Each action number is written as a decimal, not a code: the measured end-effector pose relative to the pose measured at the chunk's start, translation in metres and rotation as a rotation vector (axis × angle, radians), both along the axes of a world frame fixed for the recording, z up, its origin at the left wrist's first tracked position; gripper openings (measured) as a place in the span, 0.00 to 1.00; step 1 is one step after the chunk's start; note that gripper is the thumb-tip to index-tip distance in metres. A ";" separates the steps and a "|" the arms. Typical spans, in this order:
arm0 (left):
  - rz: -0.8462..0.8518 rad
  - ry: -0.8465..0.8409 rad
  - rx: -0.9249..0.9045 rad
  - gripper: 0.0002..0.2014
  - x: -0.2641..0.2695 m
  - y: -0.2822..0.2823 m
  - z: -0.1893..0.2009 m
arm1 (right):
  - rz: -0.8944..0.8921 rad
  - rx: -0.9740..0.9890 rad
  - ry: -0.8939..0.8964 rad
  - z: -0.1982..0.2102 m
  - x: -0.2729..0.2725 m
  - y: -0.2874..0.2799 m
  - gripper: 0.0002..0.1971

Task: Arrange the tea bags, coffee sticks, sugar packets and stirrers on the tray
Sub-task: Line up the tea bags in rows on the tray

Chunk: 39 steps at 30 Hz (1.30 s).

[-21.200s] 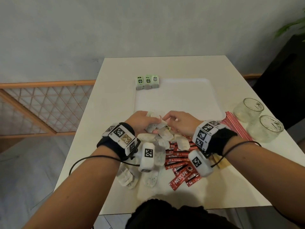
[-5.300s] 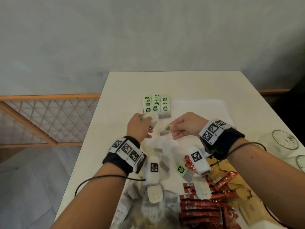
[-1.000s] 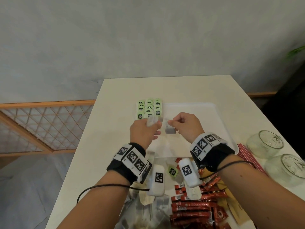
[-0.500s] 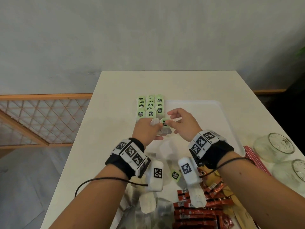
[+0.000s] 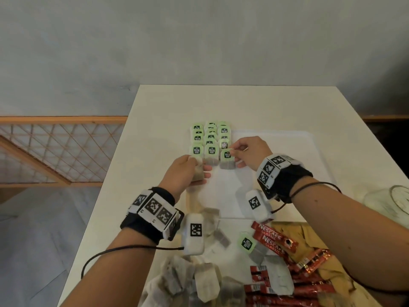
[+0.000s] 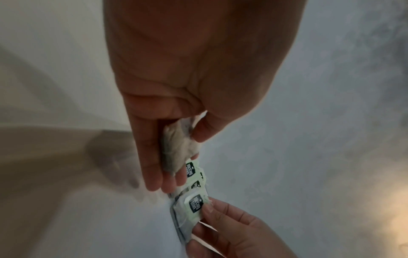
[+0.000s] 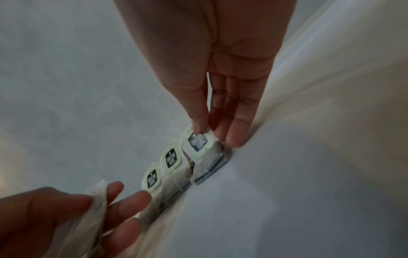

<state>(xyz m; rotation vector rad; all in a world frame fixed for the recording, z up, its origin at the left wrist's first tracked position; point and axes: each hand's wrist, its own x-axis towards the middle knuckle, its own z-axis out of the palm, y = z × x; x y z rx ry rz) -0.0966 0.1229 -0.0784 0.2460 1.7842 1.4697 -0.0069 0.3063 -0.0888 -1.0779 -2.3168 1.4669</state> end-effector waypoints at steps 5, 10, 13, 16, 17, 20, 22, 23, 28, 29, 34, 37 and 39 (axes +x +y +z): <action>0.085 0.083 0.031 0.11 0.001 -0.011 -0.007 | -0.016 0.025 0.018 0.001 -0.009 -0.002 0.03; 0.042 0.140 0.023 0.11 0.010 -0.018 -0.008 | -0.005 0.106 0.013 0.004 -0.004 -0.003 0.07; 0.033 0.164 0.031 0.14 0.017 -0.015 -0.002 | 0.009 0.122 0.074 0.013 0.005 -0.014 0.07; 0.015 0.221 0.045 0.15 0.026 -0.010 0.006 | 0.114 0.062 0.100 0.025 0.016 -0.034 0.05; 0.006 0.240 0.051 0.14 0.029 -0.009 0.009 | 0.166 0.031 0.087 0.029 0.020 -0.040 0.06; -0.015 0.313 0.049 0.12 0.037 -0.004 0.014 | 0.235 0.031 0.042 0.035 0.028 -0.050 0.06; 0.007 0.480 -0.024 0.12 0.041 -0.002 0.015 | 0.191 0.037 0.048 0.036 0.030 -0.052 0.05; 0.028 0.588 -0.078 0.13 0.042 -0.002 0.015 | 0.149 0.027 0.056 0.037 0.031 -0.053 0.06; -0.040 0.750 -0.202 0.17 0.054 -0.001 0.022 | 0.057 0.034 0.071 0.044 0.029 -0.061 0.10; -0.054 0.751 -0.209 0.16 0.054 0.000 0.023 | 0.061 0.029 0.072 0.046 0.027 -0.063 0.11; -0.057 0.749 -0.238 0.05 0.039 -0.003 0.018 | 0.143 -0.057 0.037 0.046 0.024 -0.070 0.18; -0.021 0.707 -0.301 0.06 0.020 -0.012 0.010 | 0.135 -0.028 -0.022 0.039 0.028 -0.063 0.17; -0.044 0.680 -0.351 0.08 0.005 -0.016 0.005 | 0.121 -0.023 -0.062 0.031 0.031 -0.055 0.13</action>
